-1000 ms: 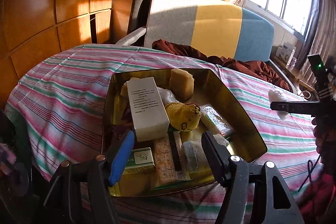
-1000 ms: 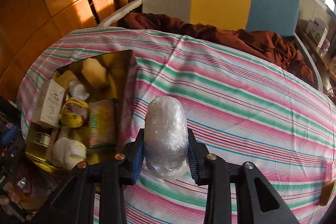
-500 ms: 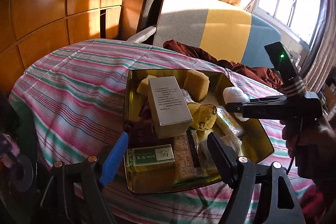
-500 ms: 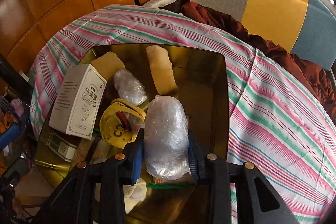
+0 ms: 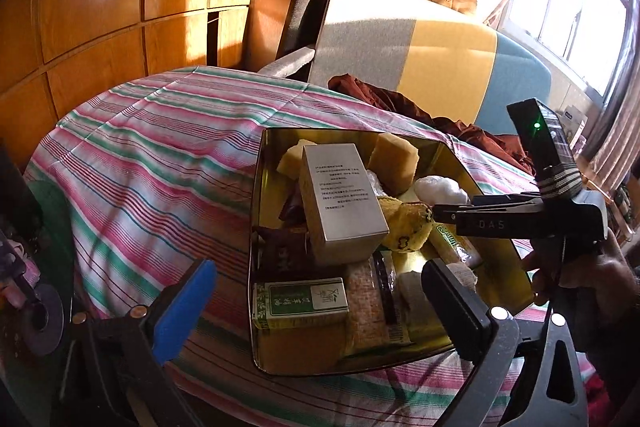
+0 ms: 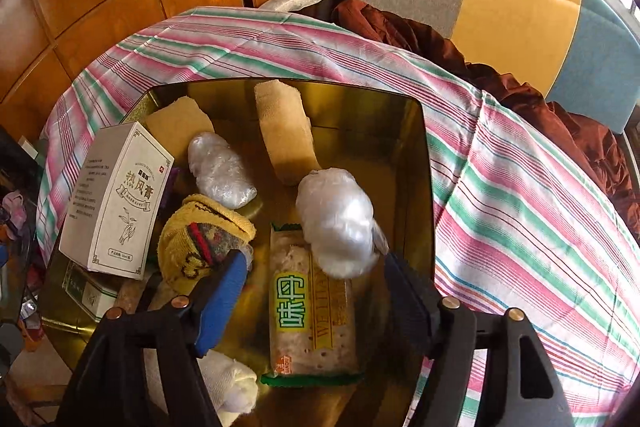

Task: Organize objects

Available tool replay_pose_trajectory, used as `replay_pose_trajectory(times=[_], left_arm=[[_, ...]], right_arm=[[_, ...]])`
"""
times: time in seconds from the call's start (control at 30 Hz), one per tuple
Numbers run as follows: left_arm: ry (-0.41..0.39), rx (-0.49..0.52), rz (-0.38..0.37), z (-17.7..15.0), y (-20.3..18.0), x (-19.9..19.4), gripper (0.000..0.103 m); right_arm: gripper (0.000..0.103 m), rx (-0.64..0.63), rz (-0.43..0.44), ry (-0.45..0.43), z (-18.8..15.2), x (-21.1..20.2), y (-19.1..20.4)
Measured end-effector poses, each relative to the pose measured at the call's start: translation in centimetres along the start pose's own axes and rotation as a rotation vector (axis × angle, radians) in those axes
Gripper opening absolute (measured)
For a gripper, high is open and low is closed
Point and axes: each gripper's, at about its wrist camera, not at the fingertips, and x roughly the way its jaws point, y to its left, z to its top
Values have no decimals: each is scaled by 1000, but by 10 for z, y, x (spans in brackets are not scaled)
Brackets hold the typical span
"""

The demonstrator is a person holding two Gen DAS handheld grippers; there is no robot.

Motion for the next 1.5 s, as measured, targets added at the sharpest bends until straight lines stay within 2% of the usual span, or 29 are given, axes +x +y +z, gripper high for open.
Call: replay_pose_trajectory(times=[0.2, 0.33, 0.5, 0.63, 0.77, 0.9, 1.23, 1.5], left_arm=[[-1, 25, 70, 0, -7, -1, 103], [-18, 22, 82, 2, -9, -6, 103], [-39, 22, 93, 4, -19, -14, 103], [-48, 20, 174, 2, -29, -17, 103], [-44, -3, 158, -3, -32, -20, 103], [-80, -1, 167, -7, -36, -27, 103], [-103, 3, 144, -12, -37, -30, 103], [-99, -11, 153, -15, -33, -26, 103]], right_arm=[[81, 24, -33, -61, -16, -27, 1], [82, 58, -58, -106, -31, -46, 5], [82, 104, -132, -162, -58, -68, 12], [82, 154, -188, -222, -80, -87, 15], [82, 206, -245, -292, -93, -108, 16], [82, 224, -259, -362, -88, -129, 15], [82, 205, -256, -325, -80, -116, 22], [82, 192, -258, -321, -74, -109, 24]])
